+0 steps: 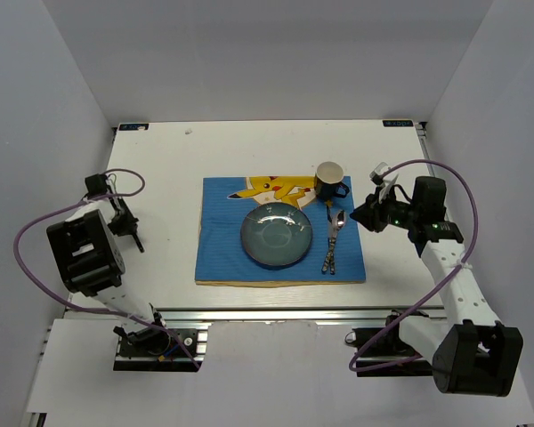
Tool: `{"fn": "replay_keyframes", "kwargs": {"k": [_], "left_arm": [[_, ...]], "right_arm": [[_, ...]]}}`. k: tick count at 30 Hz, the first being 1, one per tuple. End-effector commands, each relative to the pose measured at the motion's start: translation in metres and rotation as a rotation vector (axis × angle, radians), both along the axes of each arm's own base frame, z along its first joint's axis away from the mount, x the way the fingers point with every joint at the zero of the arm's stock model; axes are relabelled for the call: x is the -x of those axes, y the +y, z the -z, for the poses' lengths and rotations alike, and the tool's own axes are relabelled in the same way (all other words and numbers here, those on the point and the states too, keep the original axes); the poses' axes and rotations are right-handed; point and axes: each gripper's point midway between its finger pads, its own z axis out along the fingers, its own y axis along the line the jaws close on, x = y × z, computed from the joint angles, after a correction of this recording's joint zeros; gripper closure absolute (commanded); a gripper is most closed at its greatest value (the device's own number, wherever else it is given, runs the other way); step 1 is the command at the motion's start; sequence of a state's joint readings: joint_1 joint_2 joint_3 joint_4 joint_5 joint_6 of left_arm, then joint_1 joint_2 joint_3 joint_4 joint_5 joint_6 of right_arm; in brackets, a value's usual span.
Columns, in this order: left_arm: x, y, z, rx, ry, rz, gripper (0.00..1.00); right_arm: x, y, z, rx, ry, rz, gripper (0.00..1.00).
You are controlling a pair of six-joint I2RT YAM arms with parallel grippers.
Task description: Set the dinner table for one person
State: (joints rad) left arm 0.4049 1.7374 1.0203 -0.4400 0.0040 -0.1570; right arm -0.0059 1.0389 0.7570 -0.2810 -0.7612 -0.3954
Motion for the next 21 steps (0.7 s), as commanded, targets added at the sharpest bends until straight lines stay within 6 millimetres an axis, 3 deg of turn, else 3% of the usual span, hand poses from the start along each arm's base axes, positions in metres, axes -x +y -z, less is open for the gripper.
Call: {"fn": "replay_keyframes", "kwargs": {"k": [1, 3, 15, 21], "left_arm": [[-0.006, -0.032, -0.027, 0.136, -0.125, 0.026, 1.00], [-0.006, -0.045, -0.037, 0.187, -0.179, 0.027, 1.00], [0.011, -0.167, -0.097, 0.386, -0.386, 0.245, 1.00], [0.020, -0.215, -0.091, 0.457, -0.407, 0.293, 1.00]], "right_arm": [[-0.004, 0.001, -0.019, -0.010, -0.073, 0.004, 0.72], [-0.002, 0.001, -0.018, -0.015, -0.069, 0.008, 0.72], [0.001, 0.002, -0.016, -0.024, -0.059, 0.013, 0.73], [0.003, 0.001, -0.012, -0.012, -0.047, 0.015, 0.73]]}}
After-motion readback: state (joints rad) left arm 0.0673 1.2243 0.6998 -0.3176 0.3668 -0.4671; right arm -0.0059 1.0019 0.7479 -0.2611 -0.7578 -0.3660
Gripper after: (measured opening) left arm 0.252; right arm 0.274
